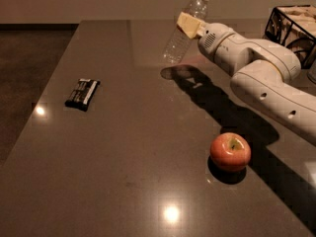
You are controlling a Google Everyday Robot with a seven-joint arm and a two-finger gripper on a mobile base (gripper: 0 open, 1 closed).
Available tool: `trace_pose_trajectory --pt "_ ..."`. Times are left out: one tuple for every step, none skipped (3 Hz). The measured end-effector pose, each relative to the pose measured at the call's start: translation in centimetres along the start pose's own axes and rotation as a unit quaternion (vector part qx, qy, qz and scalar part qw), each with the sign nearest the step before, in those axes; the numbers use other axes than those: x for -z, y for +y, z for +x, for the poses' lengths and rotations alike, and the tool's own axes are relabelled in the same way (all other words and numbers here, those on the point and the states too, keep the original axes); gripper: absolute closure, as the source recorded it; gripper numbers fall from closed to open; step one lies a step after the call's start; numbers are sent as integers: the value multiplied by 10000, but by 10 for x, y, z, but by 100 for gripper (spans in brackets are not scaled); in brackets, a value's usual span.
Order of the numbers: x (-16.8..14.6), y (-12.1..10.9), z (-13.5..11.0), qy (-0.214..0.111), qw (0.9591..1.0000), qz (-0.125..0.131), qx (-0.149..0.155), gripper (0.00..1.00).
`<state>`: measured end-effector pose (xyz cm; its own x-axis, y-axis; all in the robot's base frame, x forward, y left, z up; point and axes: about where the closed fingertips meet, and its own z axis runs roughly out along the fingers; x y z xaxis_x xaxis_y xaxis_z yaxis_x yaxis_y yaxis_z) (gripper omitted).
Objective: Place water bottle upright
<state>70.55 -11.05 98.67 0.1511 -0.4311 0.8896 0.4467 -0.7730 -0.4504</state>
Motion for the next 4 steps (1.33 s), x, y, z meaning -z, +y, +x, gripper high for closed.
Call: trace_pose_trajectory --pt "2 0 -6 -74 9995 175 256 100" --pt "6 6 -5 -185 9983 342 442 100" --pt "8 14 5 -254 9963 517 643 100" --pt "10 18 12 -339 9936 709 813 100"
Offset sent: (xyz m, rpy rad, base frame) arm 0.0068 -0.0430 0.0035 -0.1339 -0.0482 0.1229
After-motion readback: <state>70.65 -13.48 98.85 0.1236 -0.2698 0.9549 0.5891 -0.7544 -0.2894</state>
